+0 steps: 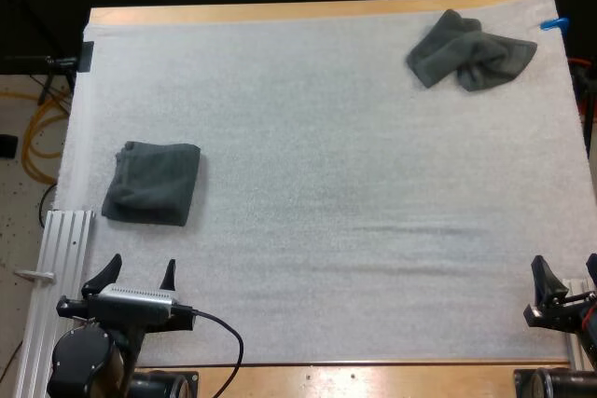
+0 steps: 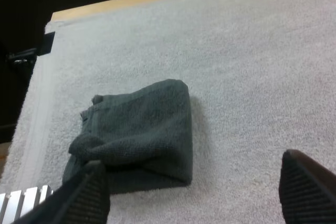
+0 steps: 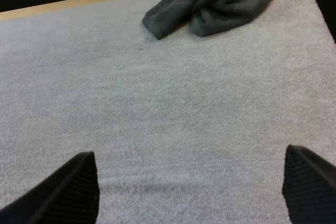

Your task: Pick towel from pile fold and stack

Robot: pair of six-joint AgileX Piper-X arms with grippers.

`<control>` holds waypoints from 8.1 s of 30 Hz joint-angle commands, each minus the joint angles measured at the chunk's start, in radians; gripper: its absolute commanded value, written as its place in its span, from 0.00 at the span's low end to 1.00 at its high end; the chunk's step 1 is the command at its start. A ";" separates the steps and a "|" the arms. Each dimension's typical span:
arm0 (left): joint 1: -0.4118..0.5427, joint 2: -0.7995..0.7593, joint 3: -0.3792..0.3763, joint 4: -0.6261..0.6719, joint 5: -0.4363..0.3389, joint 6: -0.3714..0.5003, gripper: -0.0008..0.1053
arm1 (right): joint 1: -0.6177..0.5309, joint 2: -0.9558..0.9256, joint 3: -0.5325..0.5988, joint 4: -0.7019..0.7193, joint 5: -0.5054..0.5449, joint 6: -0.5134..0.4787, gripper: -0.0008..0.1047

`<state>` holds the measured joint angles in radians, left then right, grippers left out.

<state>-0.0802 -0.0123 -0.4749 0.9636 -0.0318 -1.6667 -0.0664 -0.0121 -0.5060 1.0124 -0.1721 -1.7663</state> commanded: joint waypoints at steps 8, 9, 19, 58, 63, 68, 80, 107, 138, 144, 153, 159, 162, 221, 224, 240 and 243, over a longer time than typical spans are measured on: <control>0.002 -0.034 -0.011 -0.001 0.008 -0.009 0.62 | 0.001 -0.039 -0.005 -0.010 0.017 -0.002 0.67; 0.002 -0.034 -0.013 0.002 0.014 -0.009 0.62 | 0.001 -0.039 -0.005 -0.013 0.020 -0.002 0.67; 0.002 0.063 -0.201 -0.008 0.134 0.076 0.62 | 0.001 0.067 -0.117 0.016 0.065 -0.009 0.67; -0.274 0.556 -0.520 -0.057 0.308 0.076 0.62 | 0.001 1.359 -0.679 -0.415 -0.009 0.172 0.67; -0.274 0.556 -0.520 -0.057 0.308 0.076 0.62 | 0.001 1.606 -0.813 -0.437 0.031 0.227 0.67; -0.274 0.556 -0.520 -0.057 0.308 0.076 0.62 | 0.001 1.833 -0.958 -0.437 0.034 0.309 0.67; -0.274 0.556 -0.520 -0.057 0.308 0.071 0.62 | 0.001 2.151 -1.174 -0.535 -0.074 0.599 0.67; -0.274 0.556 -0.520 -0.080 0.308 0.071 0.62 | 0.023 2.120 -1.213 -0.515 0.000 0.492 0.01; -0.274 0.556 -0.520 -0.205 0.309 0.071 0.62 | 0.331 1.420 -1.213 0.190 0.060 -0.018 0.01; -0.274 0.556 -0.520 -0.107 0.322 0.071 0.62 | 0.452 1.385 -1.212 0.293 -0.013 0.037 0.01; -0.274 0.556 -0.520 -0.041 0.322 0.071 0.62 | 0.692 1.401 -1.063 0.025 -0.130 0.235 0.01; -0.274 0.556 -0.520 -0.041 0.322 0.071 0.62 | 0.767 1.444 -1.048 -0.023 -0.139 0.267 0.01; -0.274 0.556 -0.520 -0.041 0.322 0.071 0.62 | 0.740 1.495 -1.015 -0.040 -0.139 0.254 0.01; -0.274 0.556 -0.298 0.080 0.320 -0.065 0.62 | 0.689 1.577 -0.490 -0.321 -0.096 0.451 0.54; -0.274 0.556 -0.298 0.080 0.320 -0.065 0.62 | 0.689 1.612 -0.490 -0.348 -0.118 0.490 0.47; -0.274 0.556 -0.298 0.080 0.320 -0.065 0.62 | 0.689 1.718 -0.490 -0.373 -0.162 0.506 0.01; -0.274 0.556 -0.298 0.080 0.320 -0.065 0.62 | 0.689 1.732 -0.490 -0.404 -0.161 0.506 0.01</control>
<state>-0.3504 0.5467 -0.7699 1.0459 0.2834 -1.7240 0.6214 1.7199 -0.9969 0.6193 -0.3329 -1.2571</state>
